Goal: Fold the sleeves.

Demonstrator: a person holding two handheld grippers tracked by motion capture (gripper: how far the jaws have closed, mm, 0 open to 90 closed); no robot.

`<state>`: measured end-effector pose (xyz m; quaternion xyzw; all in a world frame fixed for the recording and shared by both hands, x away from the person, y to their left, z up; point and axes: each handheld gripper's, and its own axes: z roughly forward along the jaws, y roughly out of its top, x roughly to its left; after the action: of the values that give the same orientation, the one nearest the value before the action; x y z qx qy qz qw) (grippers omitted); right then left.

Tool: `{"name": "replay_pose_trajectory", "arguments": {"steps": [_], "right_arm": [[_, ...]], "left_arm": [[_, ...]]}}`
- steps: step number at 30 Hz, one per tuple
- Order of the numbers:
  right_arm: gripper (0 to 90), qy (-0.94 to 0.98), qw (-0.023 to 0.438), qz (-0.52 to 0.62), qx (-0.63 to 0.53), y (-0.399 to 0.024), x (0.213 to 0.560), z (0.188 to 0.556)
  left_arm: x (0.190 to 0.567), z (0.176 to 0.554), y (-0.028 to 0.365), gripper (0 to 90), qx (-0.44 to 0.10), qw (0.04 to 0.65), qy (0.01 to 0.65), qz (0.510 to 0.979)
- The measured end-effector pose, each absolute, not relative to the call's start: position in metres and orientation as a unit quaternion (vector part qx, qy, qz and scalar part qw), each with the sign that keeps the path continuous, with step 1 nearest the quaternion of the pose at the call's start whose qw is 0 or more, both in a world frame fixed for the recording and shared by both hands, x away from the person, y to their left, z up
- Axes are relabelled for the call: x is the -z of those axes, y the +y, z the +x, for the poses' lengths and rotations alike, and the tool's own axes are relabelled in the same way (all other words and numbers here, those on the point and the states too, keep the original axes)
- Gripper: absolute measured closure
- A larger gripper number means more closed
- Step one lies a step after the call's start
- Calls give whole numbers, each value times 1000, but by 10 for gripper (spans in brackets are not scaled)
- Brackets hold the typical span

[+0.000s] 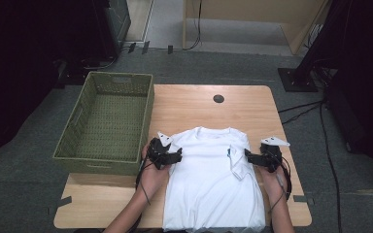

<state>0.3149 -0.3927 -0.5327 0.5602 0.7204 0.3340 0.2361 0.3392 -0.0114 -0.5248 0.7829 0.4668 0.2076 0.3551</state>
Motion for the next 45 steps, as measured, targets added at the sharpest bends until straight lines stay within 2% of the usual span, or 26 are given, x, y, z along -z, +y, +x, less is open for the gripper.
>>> {"name": "replay_pose_trajectory", "arguments": {"steps": [14,19,26,36,45], "right_arm": [[225,715,241,567,-331,-399,533,316],[226,712,242,571,-330,-402,533,317],[227,708,244,576,-328,-406,533,318],[242,702,247,583,-326,-411,533,318],[242,702,248,583,-326,-411,533,318]], "left_arm": [[523,343,-14,256,-199,356,474,780],[522,342,-16,256,-214,356,470,779],[526,343,-17,257,-200,355,480,777],[522,342,-15,256,-225,363,483,765],[526,342,-15,267,-217,351,497,763]]}}
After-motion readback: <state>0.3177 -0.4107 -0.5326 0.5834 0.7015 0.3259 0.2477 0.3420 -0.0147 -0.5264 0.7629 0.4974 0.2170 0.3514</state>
